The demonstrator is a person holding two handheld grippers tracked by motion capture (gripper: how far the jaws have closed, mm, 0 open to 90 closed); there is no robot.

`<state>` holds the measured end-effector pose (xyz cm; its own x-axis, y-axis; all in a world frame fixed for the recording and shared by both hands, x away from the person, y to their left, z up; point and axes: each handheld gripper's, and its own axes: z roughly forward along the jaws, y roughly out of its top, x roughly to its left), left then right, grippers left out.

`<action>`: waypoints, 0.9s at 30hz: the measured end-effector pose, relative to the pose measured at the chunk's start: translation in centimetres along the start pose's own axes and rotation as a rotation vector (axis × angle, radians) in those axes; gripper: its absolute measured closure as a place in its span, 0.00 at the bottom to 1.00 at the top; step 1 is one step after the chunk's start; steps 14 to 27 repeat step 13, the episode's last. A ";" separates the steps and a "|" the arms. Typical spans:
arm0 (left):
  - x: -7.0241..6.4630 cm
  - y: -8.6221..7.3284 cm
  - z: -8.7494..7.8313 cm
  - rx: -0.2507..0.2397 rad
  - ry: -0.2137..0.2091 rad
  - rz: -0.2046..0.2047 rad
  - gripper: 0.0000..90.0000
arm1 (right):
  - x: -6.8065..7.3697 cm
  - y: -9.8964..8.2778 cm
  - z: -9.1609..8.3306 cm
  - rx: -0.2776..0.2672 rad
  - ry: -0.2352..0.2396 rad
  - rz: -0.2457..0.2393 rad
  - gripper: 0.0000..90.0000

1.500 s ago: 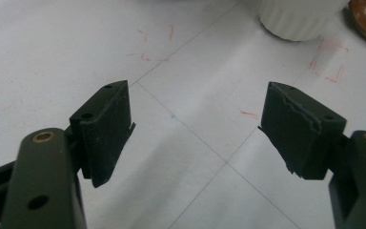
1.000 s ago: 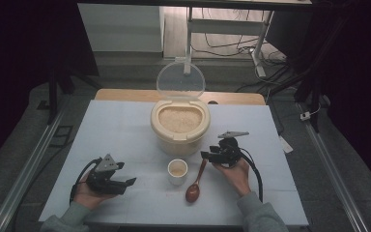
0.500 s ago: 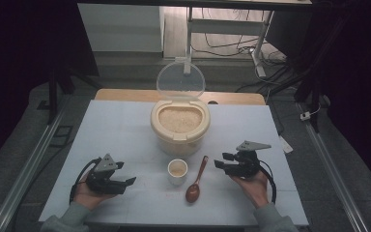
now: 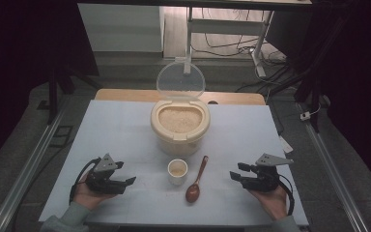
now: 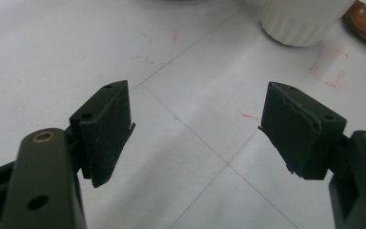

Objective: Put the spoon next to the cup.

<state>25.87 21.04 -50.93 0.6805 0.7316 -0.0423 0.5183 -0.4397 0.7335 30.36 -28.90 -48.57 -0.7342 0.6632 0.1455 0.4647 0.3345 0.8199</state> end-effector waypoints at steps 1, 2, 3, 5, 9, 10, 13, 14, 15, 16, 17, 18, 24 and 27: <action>0.0 0.0 0.0 -0.001 0.000 -0.001 0.28 | 0.0 -0.2 -0.1 0.000 -0.001 -0.003 0.50; 0.0 0.0 0.0 -0.004 0.001 -0.005 0.28 | -0.1 -0.3 -0.3 0.002 -0.003 -0.004 0.50; 0.0 0.0 0.0 -0.004 0.001 -0.005 0.28 | -0.1 -0.5 -0.4 0.005 -0.004 -0.003 0.50; 0.0 0.0 0.0 -0.005 0.001 -0.004 0.28 | -0.3 -0.7 -0.5 0.008 -0.009 -0.003 0.50; 0.0 0.0 0.0 -0.005 0.000 -0.005 0.28 | -0.4 -0.8 -0.6 0.008 -0.004 -0.003 0.50; 0.0 0.0 0.0 -0.005 0.000 -0.005 0.28 | -0.4 -0.8 -0.6 0.009 -0.001 -0.004 0.50; 0.0 0.0 0.0 -0.006 -0.001 -0.005 0.28 | -0.3 -0.7 -0.6 0.006 0.002 -0.009 0.50; 0.0 0.0 0.0 -0.006 -0.001 -0.005 0.28 | -0.3 -0.7 -0.6 0.006 0.002 -0.009 0.50; 0.0 0.0 0.0 -0.006 -0.001 -0.005 0.28 | -0.3 -0.7 -0.6 0.006 0.002 -0.009 0.50; 0.0 0.0 0.0 -0.006 -0.001 -0.005 0.28 | -0.3 -0.7 -0.6 0.006 0.002 -0.009 0.50; 0.0 0.0 0.0 -0.006 -0.001 -0.005 0.28 | -0.3 -0.7 -0.6 0.006 0.002 -0.009 0.50; 0.0 0.0 0.0 -0.006 -0.001 -0.005 0.28 | -0.3 -0.7 -0.6 0.006 0.002 -0.009 0.50; 0.0 0.0 0.0 -0.006 -0.001 -0.005 0.28 | -0.3 -0.7 -0.6 0.006 0.002 -0.009 0.50; 0.0 0.0 0.0 -0.006 -0.001 -0.005 0.28 | -0.3 -0.7 -0.6 0.006 0.002 -0.009 0.50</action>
